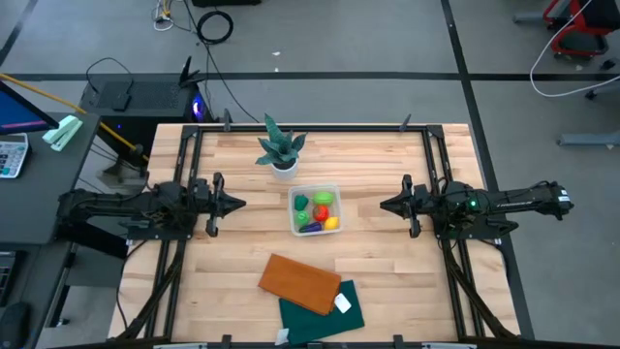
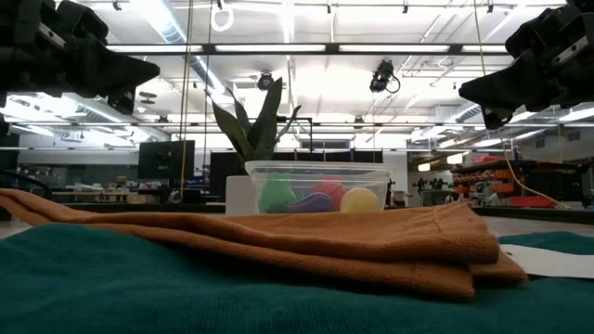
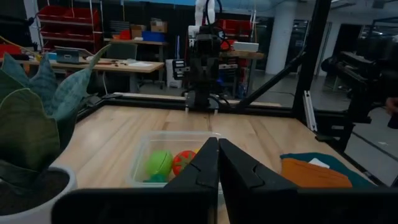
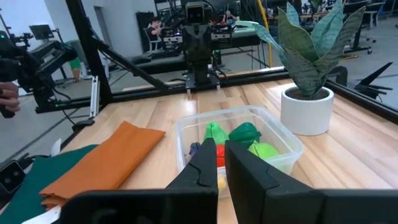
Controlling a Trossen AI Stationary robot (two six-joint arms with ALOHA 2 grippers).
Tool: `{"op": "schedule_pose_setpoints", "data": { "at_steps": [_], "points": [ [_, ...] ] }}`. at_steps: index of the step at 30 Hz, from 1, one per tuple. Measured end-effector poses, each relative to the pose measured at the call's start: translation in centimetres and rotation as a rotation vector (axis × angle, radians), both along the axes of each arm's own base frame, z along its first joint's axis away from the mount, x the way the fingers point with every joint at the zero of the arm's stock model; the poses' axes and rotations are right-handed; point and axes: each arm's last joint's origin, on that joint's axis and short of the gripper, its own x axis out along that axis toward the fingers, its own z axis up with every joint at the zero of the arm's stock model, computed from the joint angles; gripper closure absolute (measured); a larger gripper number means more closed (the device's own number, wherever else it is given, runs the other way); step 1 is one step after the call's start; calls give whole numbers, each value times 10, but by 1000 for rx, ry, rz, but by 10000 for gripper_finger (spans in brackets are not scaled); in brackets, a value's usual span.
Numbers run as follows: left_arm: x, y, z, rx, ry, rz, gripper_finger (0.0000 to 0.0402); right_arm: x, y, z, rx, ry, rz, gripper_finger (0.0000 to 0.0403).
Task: Pick and placing Produce into tupperware
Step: Return to Home Position
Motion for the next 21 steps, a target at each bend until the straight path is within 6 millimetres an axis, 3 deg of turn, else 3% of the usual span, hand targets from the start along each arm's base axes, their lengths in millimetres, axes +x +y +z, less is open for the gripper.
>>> {"op": "schedule_pose_setpoints", "data": {
  "at_steps": [11, 21],
  "points": [
    [0, 1, -1, -169, 3, 18, 357, 0, 0, 0, 0, 0, 0, 403],
    [0, 1, -2, -162, 7, 19, 365, 0, 0, 0, 1, 1, 0, 403]
  ]
}}
